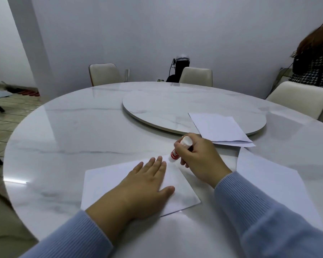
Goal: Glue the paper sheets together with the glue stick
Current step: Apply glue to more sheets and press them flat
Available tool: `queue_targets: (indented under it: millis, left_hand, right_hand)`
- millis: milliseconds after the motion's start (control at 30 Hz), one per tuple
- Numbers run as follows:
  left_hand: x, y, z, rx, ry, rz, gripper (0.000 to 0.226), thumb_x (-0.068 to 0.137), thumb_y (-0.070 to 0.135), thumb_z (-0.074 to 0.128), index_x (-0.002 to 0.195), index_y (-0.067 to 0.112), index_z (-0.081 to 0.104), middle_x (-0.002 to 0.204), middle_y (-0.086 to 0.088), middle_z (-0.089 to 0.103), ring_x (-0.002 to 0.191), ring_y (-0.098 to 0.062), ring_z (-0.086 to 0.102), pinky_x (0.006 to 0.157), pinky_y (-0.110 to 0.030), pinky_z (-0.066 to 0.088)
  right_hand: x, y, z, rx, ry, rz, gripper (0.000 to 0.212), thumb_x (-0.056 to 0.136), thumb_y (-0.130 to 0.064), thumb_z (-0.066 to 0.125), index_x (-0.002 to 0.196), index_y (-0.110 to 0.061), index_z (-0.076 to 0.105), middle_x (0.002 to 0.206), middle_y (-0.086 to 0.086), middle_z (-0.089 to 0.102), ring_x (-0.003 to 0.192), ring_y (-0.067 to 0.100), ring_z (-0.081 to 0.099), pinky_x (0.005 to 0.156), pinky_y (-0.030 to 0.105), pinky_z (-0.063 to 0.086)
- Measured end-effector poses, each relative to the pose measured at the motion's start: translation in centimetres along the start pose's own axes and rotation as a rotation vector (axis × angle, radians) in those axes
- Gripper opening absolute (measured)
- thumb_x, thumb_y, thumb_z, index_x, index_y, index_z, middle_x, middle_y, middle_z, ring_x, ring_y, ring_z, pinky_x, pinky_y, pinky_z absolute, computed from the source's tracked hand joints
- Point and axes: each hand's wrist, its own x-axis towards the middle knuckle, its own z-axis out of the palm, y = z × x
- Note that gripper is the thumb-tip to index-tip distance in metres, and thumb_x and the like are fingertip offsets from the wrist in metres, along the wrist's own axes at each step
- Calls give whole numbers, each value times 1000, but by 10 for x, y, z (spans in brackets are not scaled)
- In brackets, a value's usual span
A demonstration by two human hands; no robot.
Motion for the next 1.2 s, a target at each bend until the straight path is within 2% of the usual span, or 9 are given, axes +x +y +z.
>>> queue_targets:
  millis: [167, 333, 567, 700, 833, 867, 967, 1033, 1200]
  left_hand:
    - [-1, 2, -2, 12, -7, -1, 65, 97, 49, 15, 149, 22, -13, 158, 5, -20, 144, -7, -19, 119, -30, -9]
    - [-1, 1, -2, 27, -35, -6, 64, 98, 48, 14, 149, 22, -14, 158, 4, -21, 144, -7, -19, 119, -31, -9]
    - [0, 2, -4, 42, -72, -8, 67, 97, 50, 16, 148, 21, -15, 157, 4, -23, 144, -8, -20, 119, -32, -8]
    - [2, 1, -26, 112, -246, 88, 68, 98, 43, 30, 149, 27, -13, 157, 8, -23, 144, -12, -21, 119, -41, -9]
    - [-10, 2, -50, 0, -367, 344, 68, 93, 21, 52, 146, 44, 16, 156, 22, -11, 141, 0, -17, 116, -34, -10]
    - [-11, 2, -48, -93, -262, 302, 65, 94, 24, 51, 146, 44, 17, 157, 23, -7, 142, 3, -13, 116, -31, -7]
    - [-5, 1, -22, -220, 178, -158, 63, 96, 49, 30, 150, 27, 7, 161, 4, 1, 148, -12, -4, 119, -32, -1]
    - [-1, 0, -6, -37, 159, -282, 74, 92, 59, 21, 151, 21, -4, 161, -7, -7, 147, -24, -10, 120, -40, -3]
    - [0, -14, -20, 24, -109, 21, 72, 92, 58, 33, 149, 37, -5, 158, 10, -15, 146, -8, -13, 118, -31, -5]
  right_hand:
    - [1, 0, 1, -41, -50, -29, 19, 90, -25, 57, 87, -6, 62, 58, -11, 62, 47, -1, 55, 49, 10, 42]
    - [-9, -3, -18, -136, -157, -80, 26, 81, -21, 59, 76, 4, 59, 56, 5, 52, 49, 14, 44, 51, 37, 42]
    - [-20, -8, -26, 5, -410, 1, 13, 65, -20, 57, 54, -13, 61, 47, -2, 55, 41, 11, 47, 43, 19, 38]
    - [-10, 4, -41, 514, 48, -27, 15, 68, -16, 54, 56, -8, 60, 56, 23, 54, 30, 17, 38, 34, 16, 27]
    - [-8, 10, -47, 570, 360, -29, 20, 83, -8, 52, 64, -8, 57, 47, 2, 58, 34, 16, 43, 35, 22, 33]
    - [-9, 12, -46, 523, 375, -34, 21, 85, -7, 53, 65, -9, 58, 46, 1, 57, 35, 16, 45, 35, 22, 34]
    - [-12, 12, -39, 335, 364, -105, 18, 86, -12, 58, 68, -11, 60, 48, -1, 59, 39, 15, 50, 39, 23, 39]
    - [-12, 9, -31, 234, 328, -162, 16, 86, -14, 61, 70, -13, 60, 49, -9, 63, 43, 10, 54, 42, 22, 43]
    - [-5, 1, -8, 58, 145, -169, 13, 87, -19, 59, 75, -14, 61, 56, -24, 64, 53, 3, 58, 53, 21, 47]
